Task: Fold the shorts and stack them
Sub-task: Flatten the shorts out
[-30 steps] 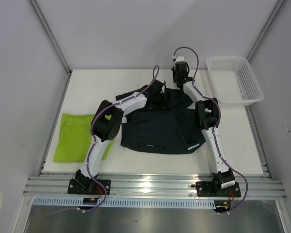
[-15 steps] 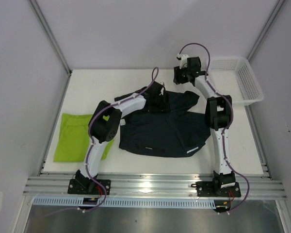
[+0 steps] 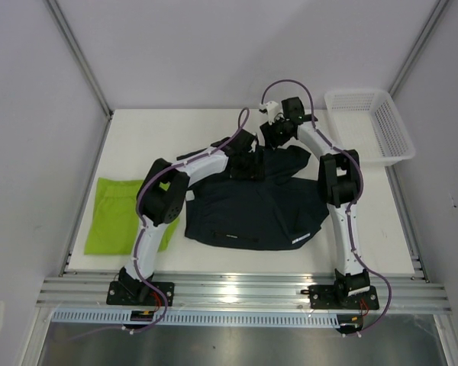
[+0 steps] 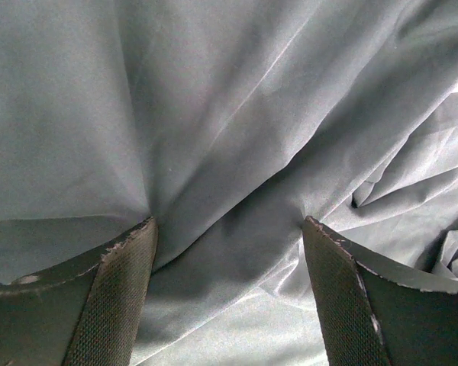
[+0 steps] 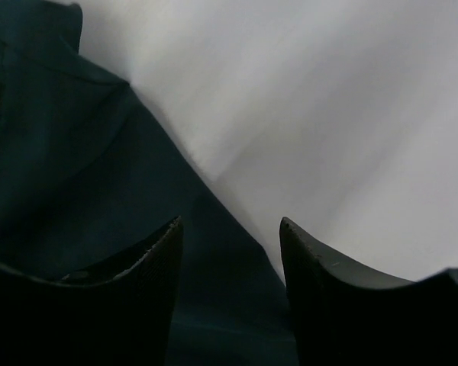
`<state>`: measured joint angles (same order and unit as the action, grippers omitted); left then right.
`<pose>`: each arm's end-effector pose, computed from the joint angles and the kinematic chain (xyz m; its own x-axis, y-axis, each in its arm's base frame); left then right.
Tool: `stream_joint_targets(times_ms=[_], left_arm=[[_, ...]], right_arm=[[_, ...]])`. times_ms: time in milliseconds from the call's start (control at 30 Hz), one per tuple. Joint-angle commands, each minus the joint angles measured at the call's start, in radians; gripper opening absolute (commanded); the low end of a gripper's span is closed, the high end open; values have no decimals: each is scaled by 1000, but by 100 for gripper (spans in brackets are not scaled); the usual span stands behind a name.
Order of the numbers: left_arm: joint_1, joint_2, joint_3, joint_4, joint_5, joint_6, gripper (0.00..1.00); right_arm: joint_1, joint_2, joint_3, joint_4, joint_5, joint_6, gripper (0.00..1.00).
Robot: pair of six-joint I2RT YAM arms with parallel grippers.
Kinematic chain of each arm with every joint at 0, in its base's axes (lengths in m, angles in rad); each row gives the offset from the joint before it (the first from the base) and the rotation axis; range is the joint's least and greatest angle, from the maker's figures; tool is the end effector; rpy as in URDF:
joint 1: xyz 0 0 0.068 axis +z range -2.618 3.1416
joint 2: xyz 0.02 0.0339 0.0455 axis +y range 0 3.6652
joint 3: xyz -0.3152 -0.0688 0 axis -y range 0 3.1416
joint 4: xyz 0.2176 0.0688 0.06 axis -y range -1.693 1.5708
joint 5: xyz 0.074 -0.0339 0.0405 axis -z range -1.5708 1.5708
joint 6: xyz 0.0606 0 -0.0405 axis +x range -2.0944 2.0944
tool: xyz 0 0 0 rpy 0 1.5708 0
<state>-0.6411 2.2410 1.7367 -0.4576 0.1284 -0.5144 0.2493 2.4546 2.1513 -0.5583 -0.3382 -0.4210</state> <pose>0.4057 -0.3124 0.1979 -0.8930 0.0576 -0.4463 0.2440 0.8952 -0.3729 0.5520 0.1613 0.2061 -0.4905 -0.5227 -0.6973 -0.7041 0.7092 -0.0363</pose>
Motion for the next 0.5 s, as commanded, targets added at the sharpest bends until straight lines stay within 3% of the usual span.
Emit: stream_joint_targets(times_ms=[0,367,467], left_arm=[[-8,-46,-64,-53,-23,14,80],[-8,-55,-75,-38,-44,16,80],[-8,-50,-71,-41,-46,16,80]], right_arm=[[11,-57,-24,-12,31,-65,56],[36,-36,-42,-54,71,-114,57],[45,-28,-41,-77,83,-136,53]])
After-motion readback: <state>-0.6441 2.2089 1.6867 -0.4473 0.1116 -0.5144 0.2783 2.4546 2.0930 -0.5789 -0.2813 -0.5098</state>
